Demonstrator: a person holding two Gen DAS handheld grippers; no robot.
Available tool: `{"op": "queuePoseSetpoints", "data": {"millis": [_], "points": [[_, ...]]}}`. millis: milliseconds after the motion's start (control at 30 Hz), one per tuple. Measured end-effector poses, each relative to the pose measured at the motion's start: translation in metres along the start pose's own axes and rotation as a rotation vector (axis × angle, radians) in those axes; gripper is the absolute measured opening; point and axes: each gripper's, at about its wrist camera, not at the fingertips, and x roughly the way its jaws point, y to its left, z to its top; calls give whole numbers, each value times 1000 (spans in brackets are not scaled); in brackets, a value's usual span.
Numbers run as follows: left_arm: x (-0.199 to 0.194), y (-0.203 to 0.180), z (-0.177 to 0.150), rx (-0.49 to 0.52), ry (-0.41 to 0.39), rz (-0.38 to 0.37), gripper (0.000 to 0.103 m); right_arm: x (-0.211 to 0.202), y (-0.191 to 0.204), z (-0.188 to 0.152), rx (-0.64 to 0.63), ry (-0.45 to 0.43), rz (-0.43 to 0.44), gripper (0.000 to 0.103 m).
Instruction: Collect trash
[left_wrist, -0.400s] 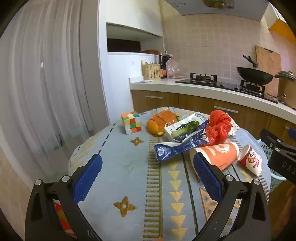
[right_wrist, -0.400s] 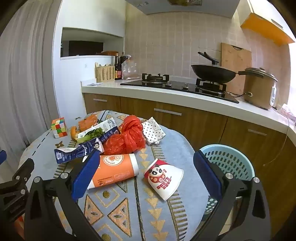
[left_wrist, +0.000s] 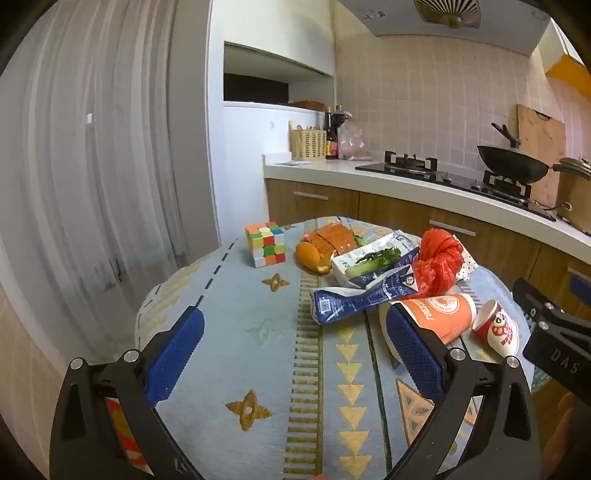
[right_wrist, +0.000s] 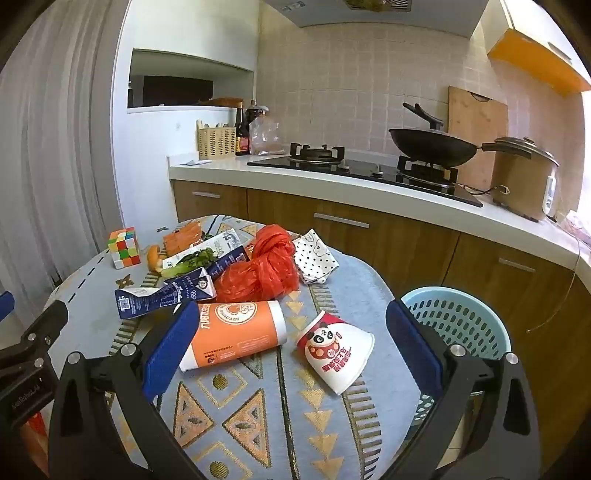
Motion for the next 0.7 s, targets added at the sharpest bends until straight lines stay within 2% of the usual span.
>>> {"op": "queuePoseSetpoints", "data": {"millis": [33,700], "points": [[-3,-13,1,14,0,21,96,0,1,0,2,2,1,96],[-12,-21,4,49,-29,13,96,-1,-6,0,27,1,-7,96]]}}
